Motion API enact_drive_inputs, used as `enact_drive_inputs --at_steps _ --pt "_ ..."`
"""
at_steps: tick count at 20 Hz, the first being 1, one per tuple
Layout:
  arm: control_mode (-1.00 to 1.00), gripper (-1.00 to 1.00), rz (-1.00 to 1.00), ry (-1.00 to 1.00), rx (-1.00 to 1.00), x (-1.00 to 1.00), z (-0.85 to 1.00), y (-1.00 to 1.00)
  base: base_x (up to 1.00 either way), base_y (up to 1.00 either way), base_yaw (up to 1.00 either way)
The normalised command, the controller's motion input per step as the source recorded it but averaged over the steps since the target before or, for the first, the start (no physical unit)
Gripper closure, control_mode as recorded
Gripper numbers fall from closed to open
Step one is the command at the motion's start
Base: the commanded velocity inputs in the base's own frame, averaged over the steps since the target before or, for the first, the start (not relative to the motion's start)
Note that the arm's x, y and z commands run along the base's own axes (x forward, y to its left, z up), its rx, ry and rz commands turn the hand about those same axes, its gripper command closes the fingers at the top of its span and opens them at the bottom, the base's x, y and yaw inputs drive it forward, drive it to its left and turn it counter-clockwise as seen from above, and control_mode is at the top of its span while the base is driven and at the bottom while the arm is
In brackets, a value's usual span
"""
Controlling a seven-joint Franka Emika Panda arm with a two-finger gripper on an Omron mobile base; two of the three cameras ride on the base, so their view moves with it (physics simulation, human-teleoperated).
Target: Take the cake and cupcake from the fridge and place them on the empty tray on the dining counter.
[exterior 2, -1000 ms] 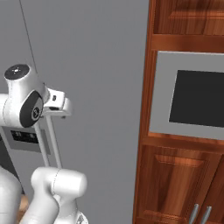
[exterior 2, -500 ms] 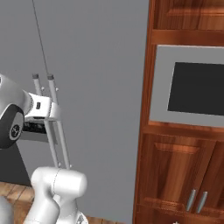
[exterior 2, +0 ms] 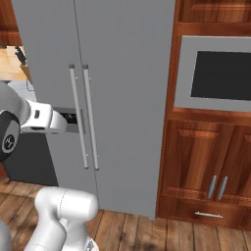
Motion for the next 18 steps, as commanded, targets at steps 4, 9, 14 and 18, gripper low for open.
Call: enact_drive_inputs --at_steps 4,9,14,18 --pt "-1.0 -1.0 0.0 0.0 0.0 0.03 0.09 0.76 0.0 0.0 0.0" --pt "-1.0 -1.0 0.0 0.0 0.05 0.54 0.09 0.09 0.0 0.0 0.0" --pt "-1.0 -1.0 0.09 -0.01 0.01 0.6 -0.05 -0.02 0.0 0.0 0.0" --pt "-1.0 -1.0 0.02 -0.06 0.0 0.66 -0.38 0.0 0.0 0.0 0.0"
